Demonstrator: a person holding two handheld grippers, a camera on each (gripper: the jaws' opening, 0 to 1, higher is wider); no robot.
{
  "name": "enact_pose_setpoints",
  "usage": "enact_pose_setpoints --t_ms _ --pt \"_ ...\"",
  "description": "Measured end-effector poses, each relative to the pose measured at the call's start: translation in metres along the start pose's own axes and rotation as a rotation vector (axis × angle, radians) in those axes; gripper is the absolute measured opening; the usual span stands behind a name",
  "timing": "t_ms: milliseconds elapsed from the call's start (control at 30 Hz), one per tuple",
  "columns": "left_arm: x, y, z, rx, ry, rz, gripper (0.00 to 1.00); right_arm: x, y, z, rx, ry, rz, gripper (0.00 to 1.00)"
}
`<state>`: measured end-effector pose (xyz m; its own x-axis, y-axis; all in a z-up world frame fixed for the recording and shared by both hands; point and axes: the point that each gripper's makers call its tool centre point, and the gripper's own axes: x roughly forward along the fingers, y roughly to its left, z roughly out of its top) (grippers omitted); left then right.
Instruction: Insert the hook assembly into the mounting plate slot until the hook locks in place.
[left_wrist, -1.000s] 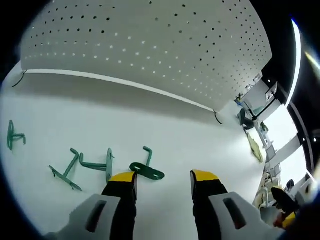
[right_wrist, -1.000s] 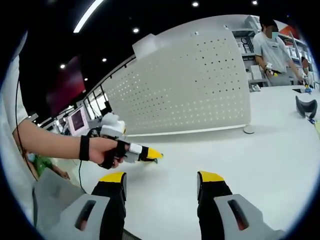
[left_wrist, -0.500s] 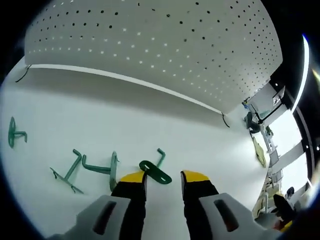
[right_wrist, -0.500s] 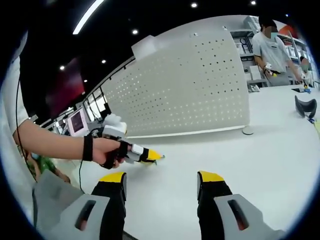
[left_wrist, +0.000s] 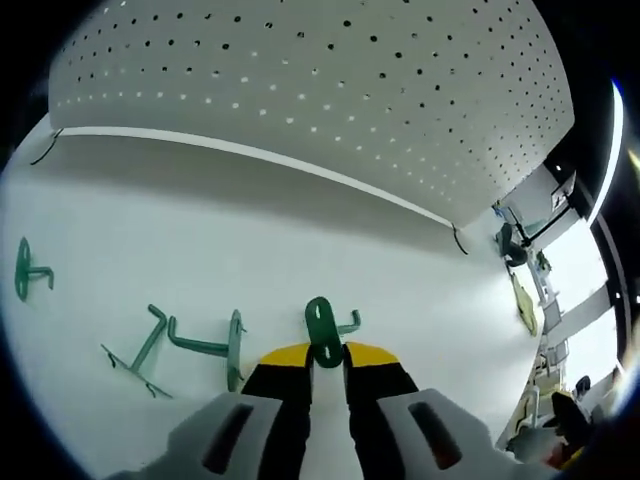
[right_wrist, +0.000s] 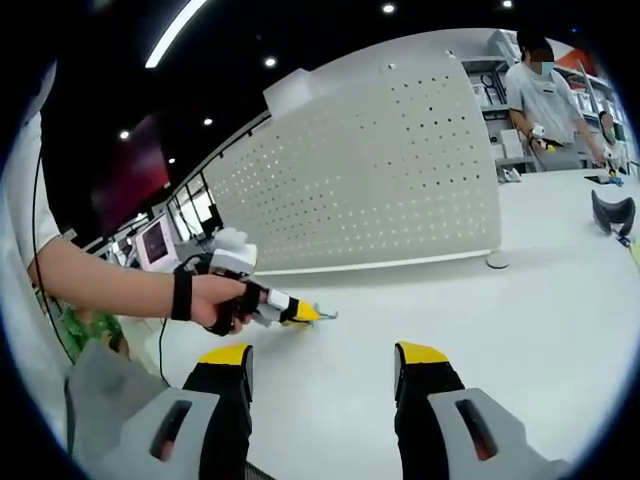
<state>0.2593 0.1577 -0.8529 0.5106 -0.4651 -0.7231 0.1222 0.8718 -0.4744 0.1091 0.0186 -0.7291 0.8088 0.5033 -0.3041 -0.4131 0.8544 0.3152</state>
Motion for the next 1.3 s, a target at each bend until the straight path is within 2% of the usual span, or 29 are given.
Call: enact_pose_setpoints --t_ms 233,400,533,933,1300 --pt "0.001 0.002 -0.005 0.026 0.018 -0.004 0.05 0.001 0.001 0.000 -0.002 0.001 0.002 0.58" --pt "-0.001 0.000 -0.006 0.045 0.015 -0.015 0.05 -0.001 -0.001 -0.001 0.001 0.000 -0.005 0.58" --pt "-0.003 -0.007 -0.002 0.096 -0.007 -0.044 0.04 -0.002 -0.001 0.001 0.000 -0.005 -0.008 0.58" --pt "-0.019 -0.022 -0.006 0.132 -0.032 -0.116 0.04 0.002 0.008 0.005 -0.026 -0.002 0.012 0.57" --pt "-0.041 -0.040 -0.001 0.183 -0.086 -0.187 0.04 0.006 0.018 0.013 -0.056 -0.012 0.033 0.52"
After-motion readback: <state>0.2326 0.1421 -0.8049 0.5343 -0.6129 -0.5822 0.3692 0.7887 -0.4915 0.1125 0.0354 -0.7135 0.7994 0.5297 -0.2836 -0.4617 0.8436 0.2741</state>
